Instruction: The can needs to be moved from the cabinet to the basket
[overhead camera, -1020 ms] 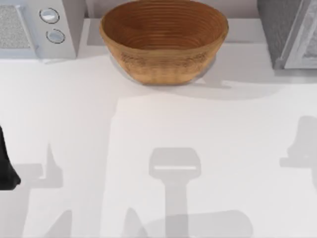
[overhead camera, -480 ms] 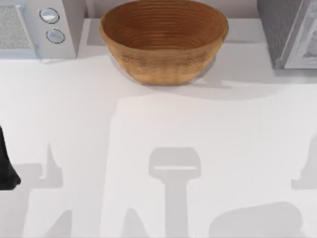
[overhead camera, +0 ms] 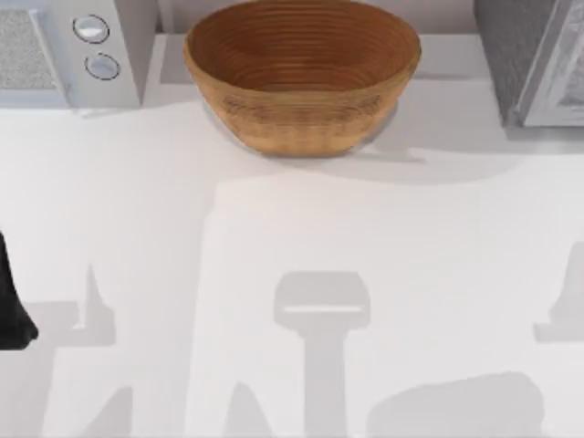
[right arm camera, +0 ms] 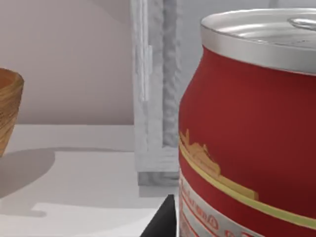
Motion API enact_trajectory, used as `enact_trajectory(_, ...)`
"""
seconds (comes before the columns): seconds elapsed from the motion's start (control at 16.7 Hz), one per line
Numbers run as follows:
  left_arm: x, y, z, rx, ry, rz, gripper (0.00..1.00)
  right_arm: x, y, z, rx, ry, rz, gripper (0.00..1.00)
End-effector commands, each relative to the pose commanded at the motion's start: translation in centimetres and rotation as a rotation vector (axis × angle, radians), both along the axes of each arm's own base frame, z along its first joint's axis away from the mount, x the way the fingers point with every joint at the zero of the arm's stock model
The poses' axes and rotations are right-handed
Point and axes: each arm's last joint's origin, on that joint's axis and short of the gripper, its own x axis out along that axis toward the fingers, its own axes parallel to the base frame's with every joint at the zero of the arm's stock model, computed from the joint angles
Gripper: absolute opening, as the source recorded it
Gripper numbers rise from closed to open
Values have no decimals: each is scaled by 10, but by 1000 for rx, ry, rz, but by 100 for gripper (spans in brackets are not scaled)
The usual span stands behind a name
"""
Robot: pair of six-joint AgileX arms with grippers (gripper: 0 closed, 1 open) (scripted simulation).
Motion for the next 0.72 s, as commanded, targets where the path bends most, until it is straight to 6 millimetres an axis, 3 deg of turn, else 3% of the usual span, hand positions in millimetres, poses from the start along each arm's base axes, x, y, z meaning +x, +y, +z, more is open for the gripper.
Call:
enact_trajectory(0.18,0,0,0,0,0,0,100,7,5,36,-2,-17,-3,0)
enact_trajectory(0.36,0,0,0,0,0,0,100,30,16,84,-2,-27,-6,0)
enact_trajectory(0.54,0,0,0,0,0,0,100,74,39,132,2,-36,-8,0)
enact_trajectory(0.72,0,0,0,0,0,0,100,134,80,166,14,-52,-8,0)
